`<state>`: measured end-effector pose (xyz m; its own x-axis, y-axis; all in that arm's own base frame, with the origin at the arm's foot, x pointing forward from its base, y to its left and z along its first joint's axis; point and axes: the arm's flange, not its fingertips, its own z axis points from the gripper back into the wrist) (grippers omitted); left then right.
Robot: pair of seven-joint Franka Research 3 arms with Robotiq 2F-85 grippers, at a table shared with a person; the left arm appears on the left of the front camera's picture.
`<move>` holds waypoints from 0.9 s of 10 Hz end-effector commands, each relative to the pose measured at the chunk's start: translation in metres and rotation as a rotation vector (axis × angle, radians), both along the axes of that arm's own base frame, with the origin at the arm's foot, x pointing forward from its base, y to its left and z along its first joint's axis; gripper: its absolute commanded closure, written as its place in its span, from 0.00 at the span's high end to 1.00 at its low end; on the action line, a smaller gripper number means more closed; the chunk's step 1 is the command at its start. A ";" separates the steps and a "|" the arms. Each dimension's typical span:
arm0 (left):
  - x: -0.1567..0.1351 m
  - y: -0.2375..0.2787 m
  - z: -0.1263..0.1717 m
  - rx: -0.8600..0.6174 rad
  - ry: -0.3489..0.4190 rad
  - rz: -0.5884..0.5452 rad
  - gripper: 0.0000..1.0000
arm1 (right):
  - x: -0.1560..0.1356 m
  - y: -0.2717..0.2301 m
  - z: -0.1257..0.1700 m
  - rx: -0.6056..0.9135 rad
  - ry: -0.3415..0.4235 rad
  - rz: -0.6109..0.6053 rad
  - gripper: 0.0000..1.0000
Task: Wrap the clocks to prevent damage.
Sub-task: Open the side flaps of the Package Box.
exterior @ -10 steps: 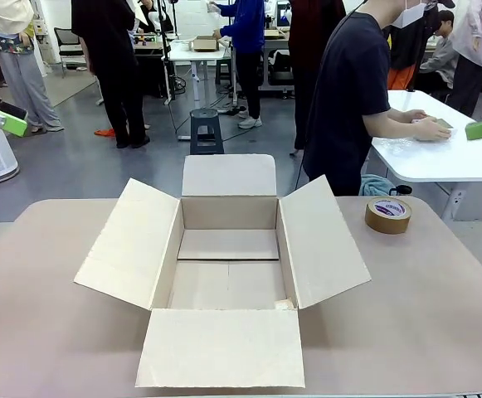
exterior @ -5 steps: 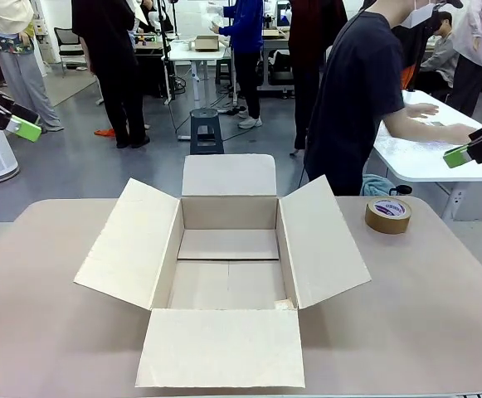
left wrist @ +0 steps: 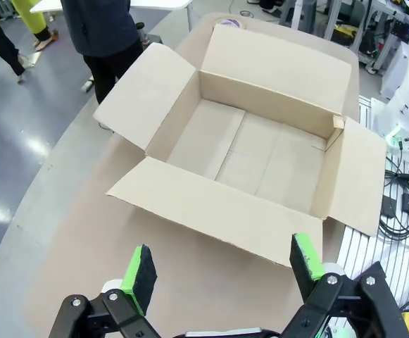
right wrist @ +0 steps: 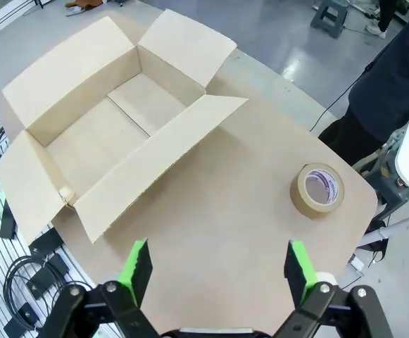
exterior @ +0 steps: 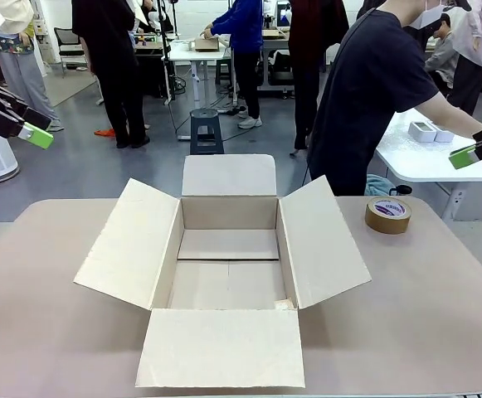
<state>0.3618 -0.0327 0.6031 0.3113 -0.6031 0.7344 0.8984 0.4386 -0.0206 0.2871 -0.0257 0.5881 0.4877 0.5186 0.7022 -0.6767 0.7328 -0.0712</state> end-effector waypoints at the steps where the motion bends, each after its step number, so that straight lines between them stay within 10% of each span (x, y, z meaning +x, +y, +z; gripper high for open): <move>1: 0.000 0.005 0.001 -0.014 0.000 0.007 1.00 | 0.001 0.001 0.000 -0.003 -0.003 0.000 1.00; 9: 0.000 0.005 0.001 -0.014 0.000 0.007 1.00 | 0.001 0.001 0.000 -0.003 -0.003 0.000 1.00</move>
<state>0.3621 -0.0292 0.6034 0.3166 -0.5993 0.7352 0.8943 0.4470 -0.0207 0.2871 -0.0257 0.5882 0.4876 0.5187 0.7023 -0.6767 0.7328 -0.0714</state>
